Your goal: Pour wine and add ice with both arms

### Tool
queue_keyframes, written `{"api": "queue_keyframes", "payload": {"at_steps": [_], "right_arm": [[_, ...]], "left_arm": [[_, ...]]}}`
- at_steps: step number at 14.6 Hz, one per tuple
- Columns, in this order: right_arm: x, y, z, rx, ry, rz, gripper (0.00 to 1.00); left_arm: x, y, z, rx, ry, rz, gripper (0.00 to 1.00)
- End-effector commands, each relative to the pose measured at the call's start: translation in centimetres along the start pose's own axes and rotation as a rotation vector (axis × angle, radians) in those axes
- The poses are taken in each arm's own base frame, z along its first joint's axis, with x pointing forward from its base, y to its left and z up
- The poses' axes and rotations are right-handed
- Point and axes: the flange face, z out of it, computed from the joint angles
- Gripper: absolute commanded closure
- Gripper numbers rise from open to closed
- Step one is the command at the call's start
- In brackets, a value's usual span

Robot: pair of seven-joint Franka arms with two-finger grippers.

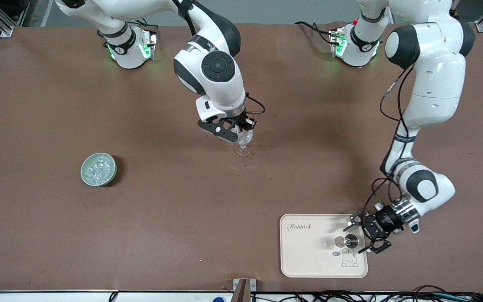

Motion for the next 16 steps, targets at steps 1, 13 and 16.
{"api": "queue_keyframes", "payload": {"at_steps": [1,13,16], "right_arm": [[0.1,-0.4,0.3,-0.003,0.016,0.007,0.95],[0.8,-0.3,0.3,-0.001,0.011,0.009,0.54],[2.2,0.1,-1.4,0.016,0.018,0.022,0.21]], "left_arm": [[-0.8,1.4,-4.2,0.105,0.076,0.109,0.00],[-15.9,6.4,-17.2,0.238,0.327,0.479,0.00],[-20.6,6.7,-21.4,0.256,0.407,0.570,0.00]]}}
